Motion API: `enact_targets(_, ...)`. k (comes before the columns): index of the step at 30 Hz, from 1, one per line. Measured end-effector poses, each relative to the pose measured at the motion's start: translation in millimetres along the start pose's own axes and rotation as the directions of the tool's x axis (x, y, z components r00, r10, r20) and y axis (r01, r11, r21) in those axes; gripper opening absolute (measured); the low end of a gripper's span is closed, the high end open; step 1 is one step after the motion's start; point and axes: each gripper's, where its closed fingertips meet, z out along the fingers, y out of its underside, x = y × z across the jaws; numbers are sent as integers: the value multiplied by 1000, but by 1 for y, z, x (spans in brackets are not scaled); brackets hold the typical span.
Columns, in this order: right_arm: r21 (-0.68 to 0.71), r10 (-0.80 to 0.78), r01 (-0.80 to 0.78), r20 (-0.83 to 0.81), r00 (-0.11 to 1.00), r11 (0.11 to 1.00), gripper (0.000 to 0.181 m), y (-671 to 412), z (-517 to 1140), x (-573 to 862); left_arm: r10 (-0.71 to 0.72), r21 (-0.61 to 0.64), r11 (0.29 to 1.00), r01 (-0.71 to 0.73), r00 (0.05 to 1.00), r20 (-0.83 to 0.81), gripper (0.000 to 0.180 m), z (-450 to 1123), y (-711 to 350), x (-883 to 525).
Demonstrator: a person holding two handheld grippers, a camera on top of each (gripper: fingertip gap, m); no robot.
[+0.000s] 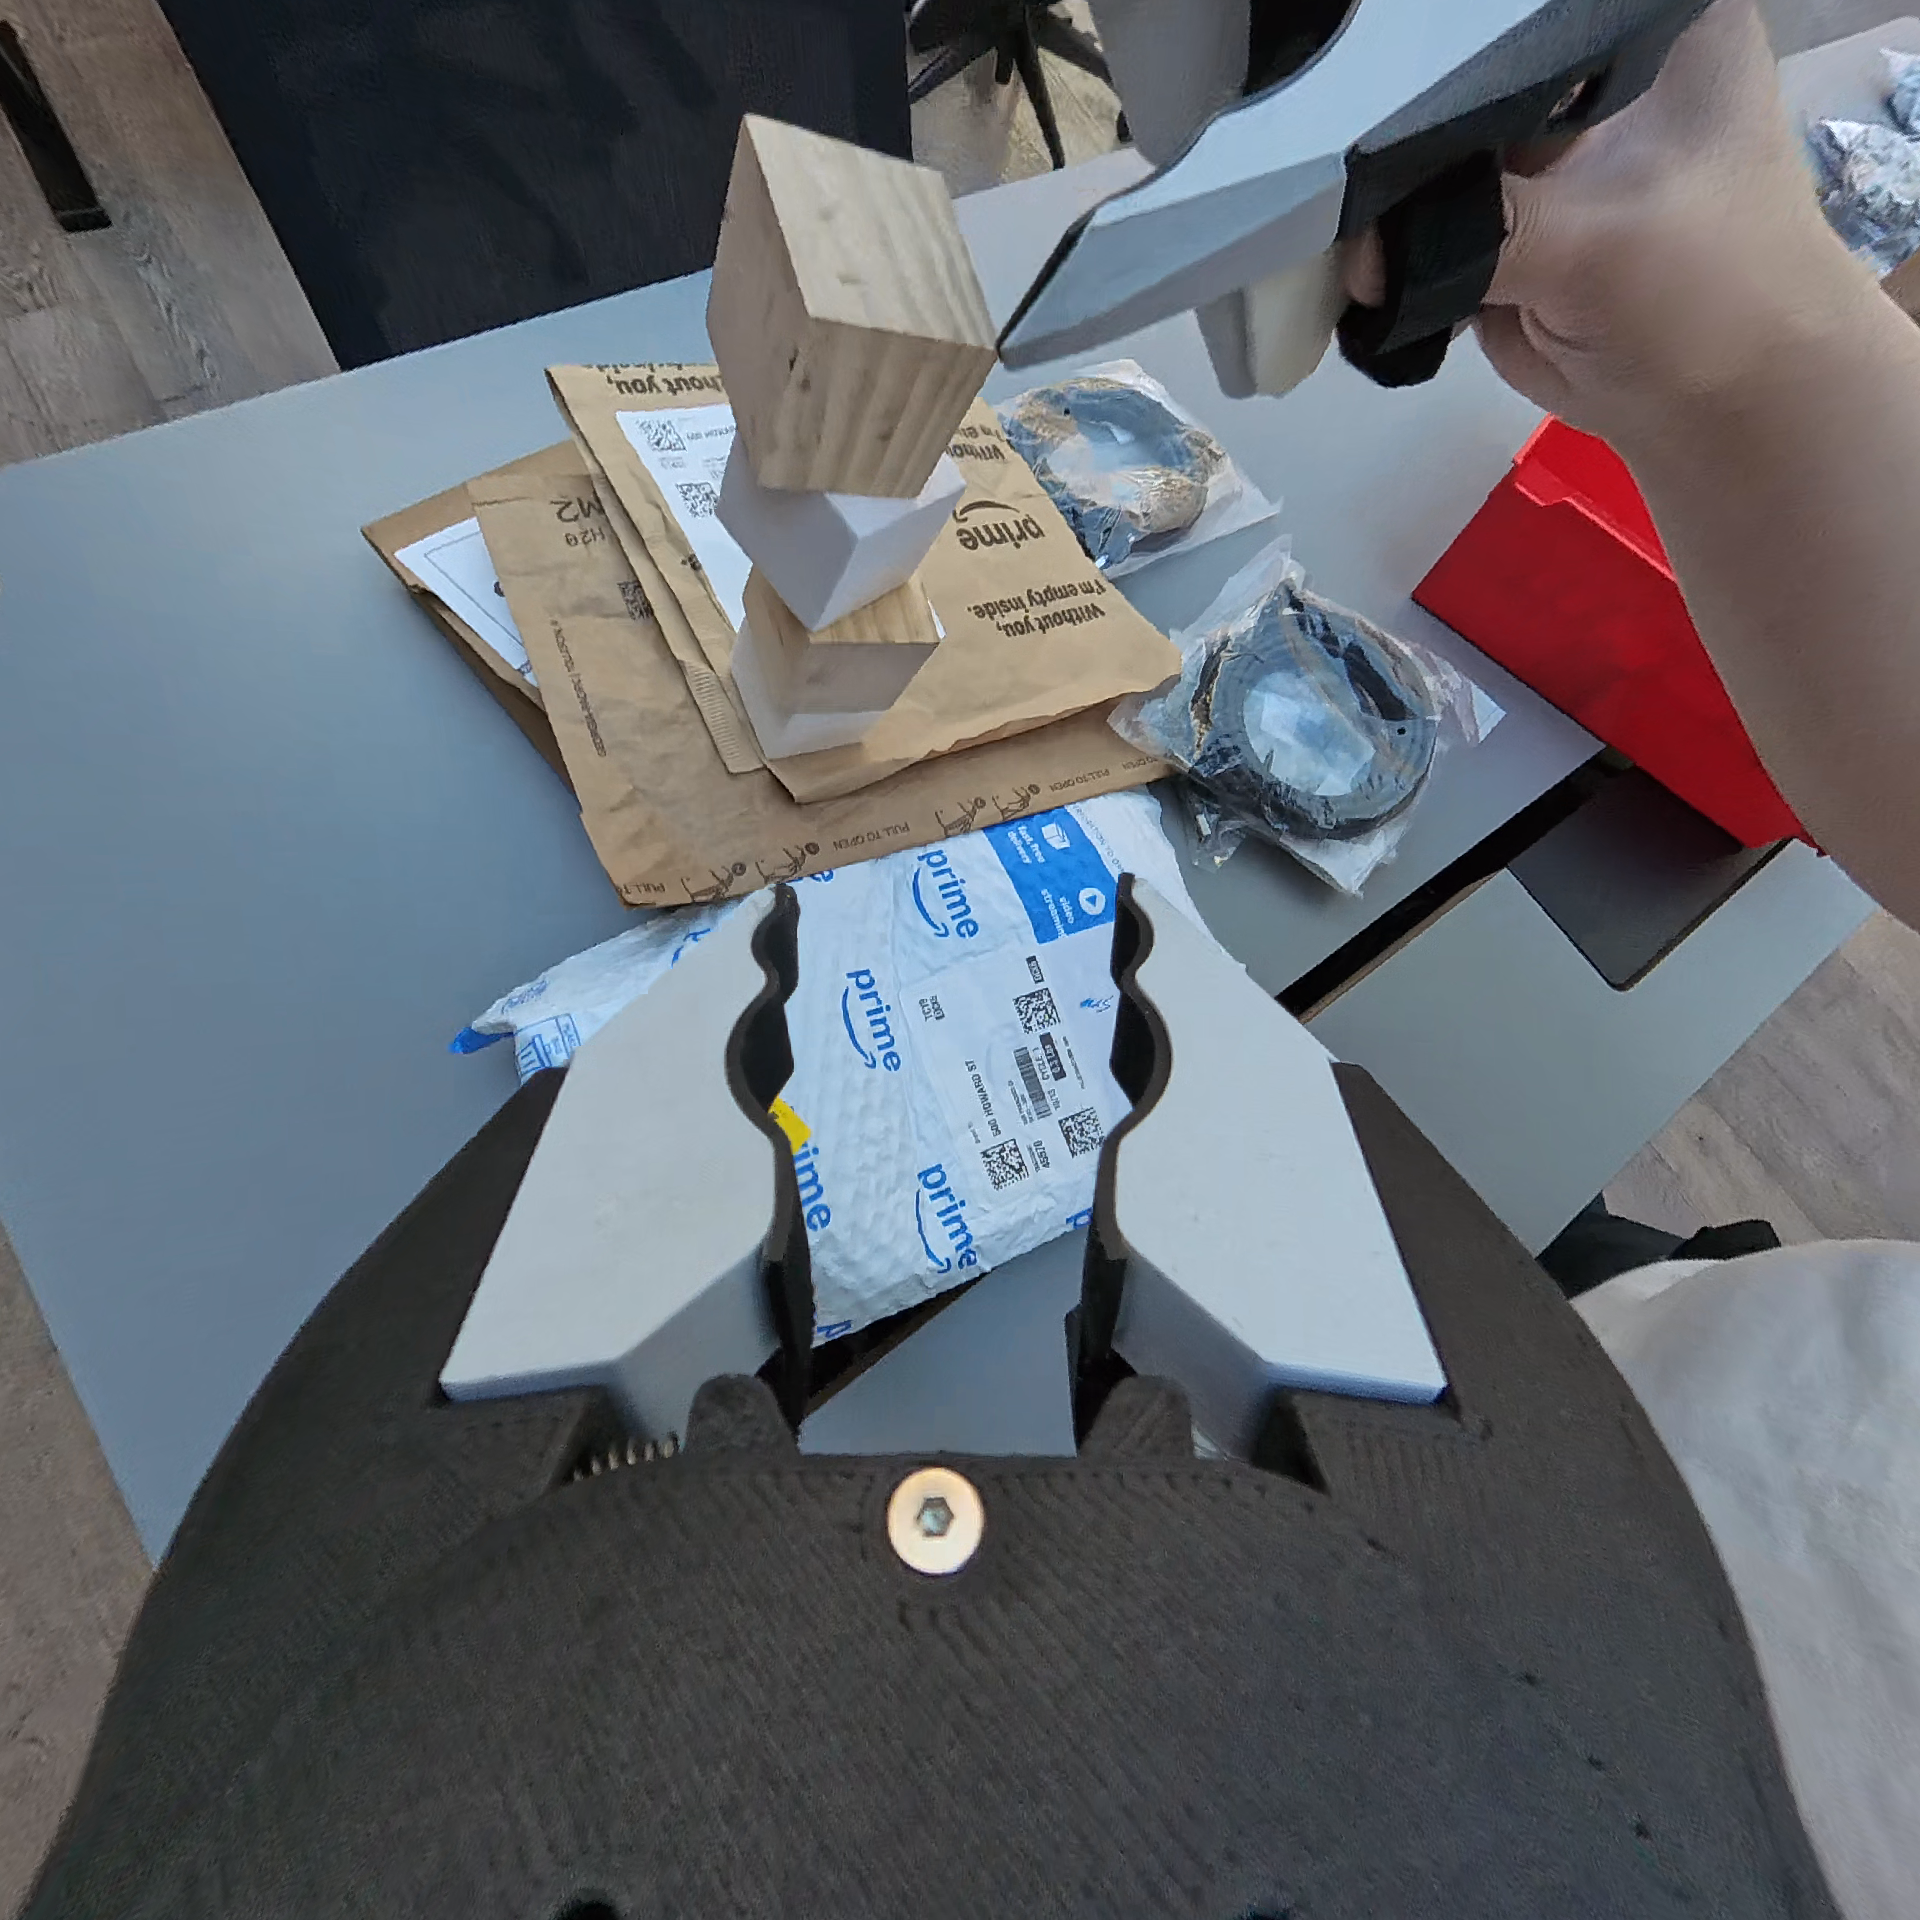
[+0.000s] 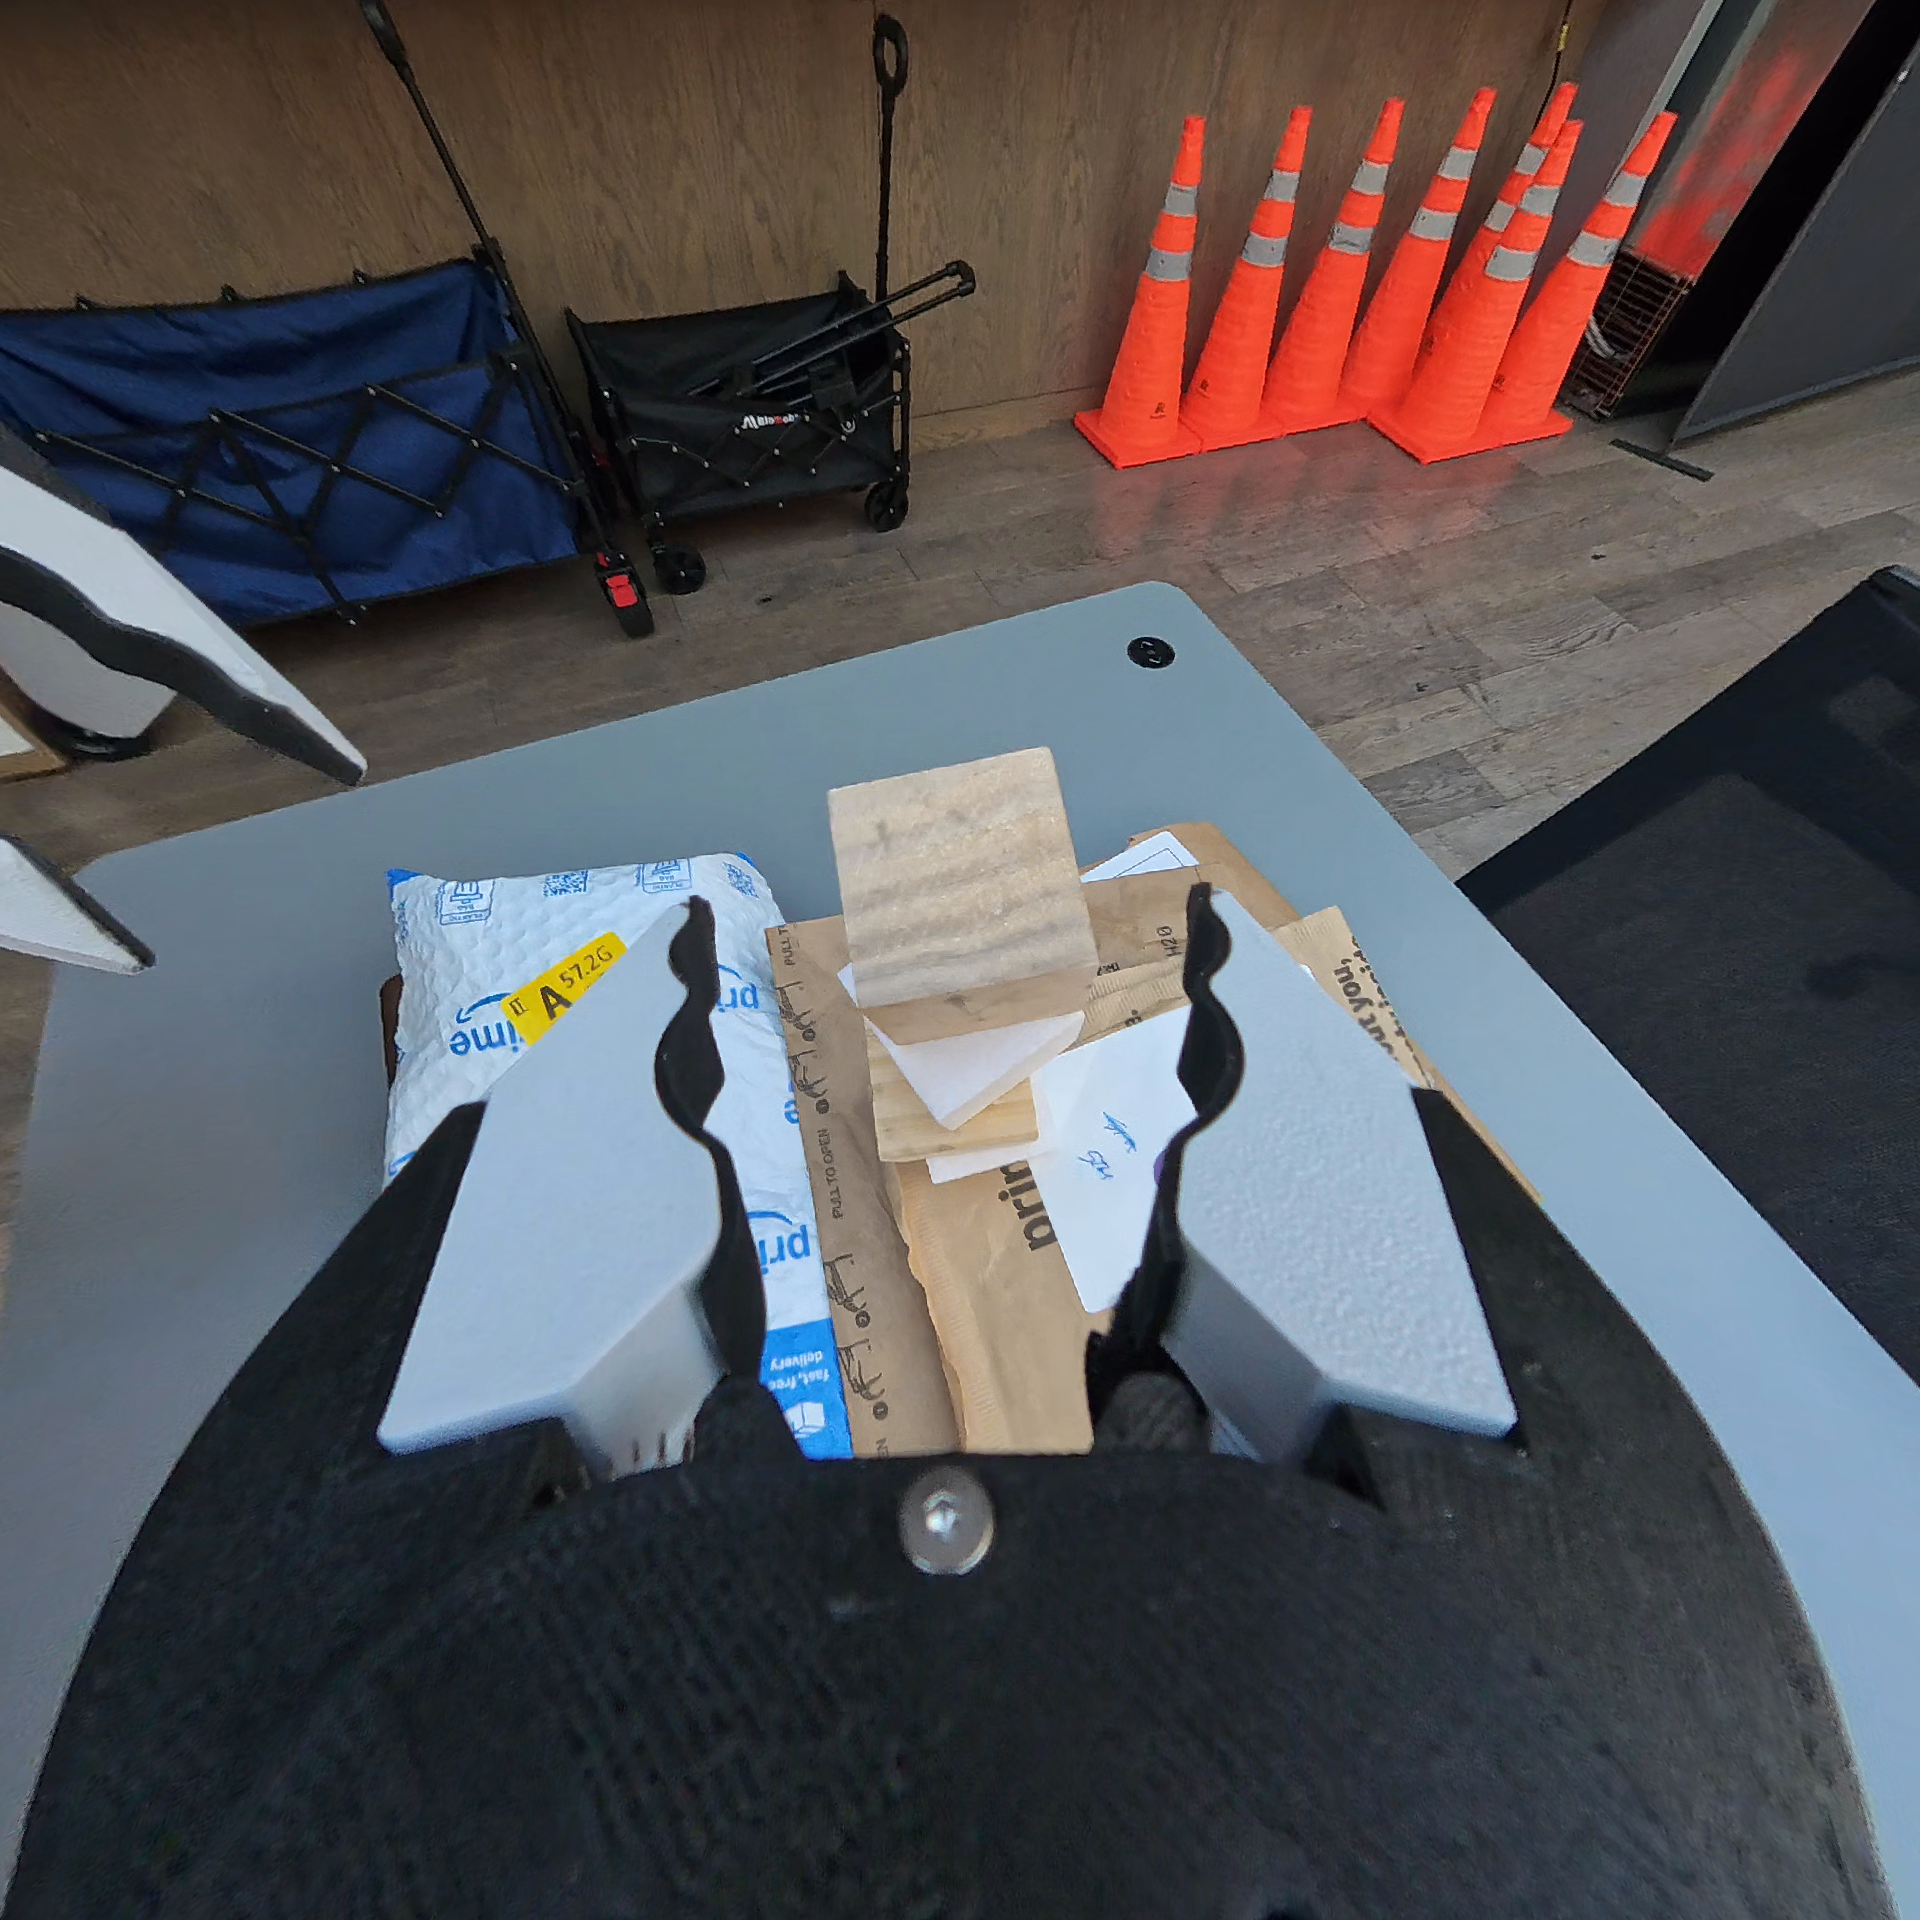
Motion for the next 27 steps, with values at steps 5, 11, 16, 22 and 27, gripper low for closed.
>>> enact_targets(5,25,12,-10,-68,998,1000,87,2,-13,5,27,32,999,-28,999,29,57,3,-4,0)
enact_targets(11,-16,15,-16,-21,1000,1000,86,18,3,-8,41,146,988,-42,999,13,53,40,-22,-14)
enact_targets(16,22,35,-36,42,999,999,60,17,11,-22,162,167,972,-163,987,20,50,95,-33,-17)
enact_targets(22,-7,75,-75,80,994,997,67,20,11,-7,174,92,980,-175,985,23,50,120,-19,-23)
enact_targets(27,-24,79,-77,83,993,997,66,14,12,12,178,48,983,-180,983,44,58,143,-5,-29)
